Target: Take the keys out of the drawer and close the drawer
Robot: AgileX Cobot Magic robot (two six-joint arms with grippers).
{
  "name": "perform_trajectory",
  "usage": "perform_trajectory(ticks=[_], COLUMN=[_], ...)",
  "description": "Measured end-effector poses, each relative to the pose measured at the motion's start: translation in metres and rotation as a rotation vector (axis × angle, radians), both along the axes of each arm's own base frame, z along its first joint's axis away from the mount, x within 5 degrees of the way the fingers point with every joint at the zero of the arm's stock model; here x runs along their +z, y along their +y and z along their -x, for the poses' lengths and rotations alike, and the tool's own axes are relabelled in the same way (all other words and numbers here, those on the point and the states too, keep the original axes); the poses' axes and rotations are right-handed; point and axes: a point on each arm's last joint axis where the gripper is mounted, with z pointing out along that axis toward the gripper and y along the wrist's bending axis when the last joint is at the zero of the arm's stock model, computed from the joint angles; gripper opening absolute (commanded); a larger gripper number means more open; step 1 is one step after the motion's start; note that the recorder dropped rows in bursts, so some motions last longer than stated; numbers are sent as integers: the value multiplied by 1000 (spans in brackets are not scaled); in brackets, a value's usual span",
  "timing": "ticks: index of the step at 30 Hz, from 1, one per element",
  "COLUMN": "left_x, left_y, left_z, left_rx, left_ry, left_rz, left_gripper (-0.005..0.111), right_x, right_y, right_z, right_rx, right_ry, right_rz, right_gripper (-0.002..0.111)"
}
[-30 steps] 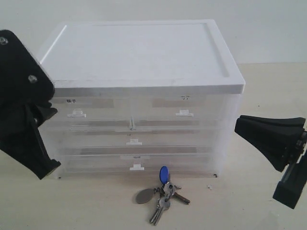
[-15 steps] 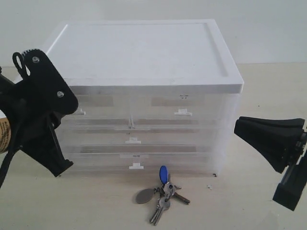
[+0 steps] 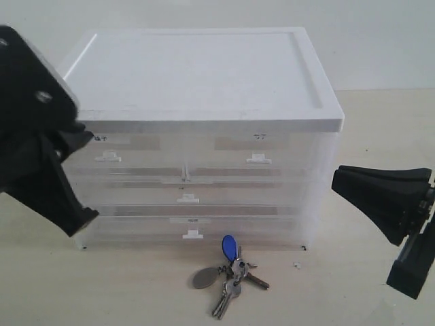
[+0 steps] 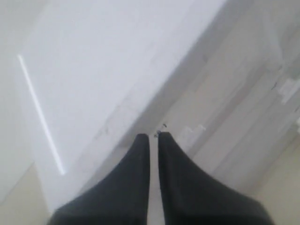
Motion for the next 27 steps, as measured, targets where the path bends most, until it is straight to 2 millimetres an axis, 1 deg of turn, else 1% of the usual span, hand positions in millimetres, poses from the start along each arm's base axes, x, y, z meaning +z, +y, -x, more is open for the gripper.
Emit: perform_trajectory(ticks=[3, 7, 9, 10, 11, 13, 16, 17, 18, 19, 20, 21, 22, 23, 26, 27], left_x=[24, 59, 82, 85, 88, 86, 85, 85, 85, 85, 84, 83, 82, 81, 77, 75], left_y=[13, 44, 76, 82, 95, 109, 119, 125, 128, 135, 137, 141, 143, 146, 148, 149], left_z=[17, 43, 68, 73, 82, 93, 102, 107, 110, 115, 116, 119, 121, 122, 124, 125], left_rx=[-20, -45, -64, -65, -71, -88, -112, -124, -127, -132, -133, -134, -134, -135, -135, -137], left_ry=[-58, -170, -256, -271, -305, -341, -373, -395, -406, -427, -433, -444, -449, -456, -461, -462], left_rz=[113, 306, 487, 516, 568, 626, 673, 700, 714, 741, 751, 766, 775, 784, 790, 792], left_gripper=[4, 4, 4, 4, 4, 4, 4, 4, 4, 4, 4, 4, 4, 4, 4, 4], right_x=[0, 0, 0, 1, 3, 11, 24, 34, 38, 48, 52, 58, 61, 63, 66, 68], right_y=[0, 0, 0, -1, 0, 0, -3, -6, -9, -13, -14, -19, -22, -27, -35, -38], right_z=[0, 0, -1, -1, -1, 3, 11, 19, 23, 36, 43, 56, 62, 72, 88, 97], right_rx=[0, 0, -7, -11, -9, -11, -48, -109, -142, -204, -228, -289, -325, -396, -482, -512], right_ry=[0, -1, -7, -8, -20, -73, -154, -206, -221, -282, -320, -360, -374, -390, -430, -463], right_rz=[0, 1, -1, -8, -29, -51, -56, -64, -66, -64, -67, -80, -95, -122, -170, -200], right_gripper=[0, 0, 0, 0, 0, 0, 0, 0, 0, 0, 0, 0, 0, 0, 0, 0])
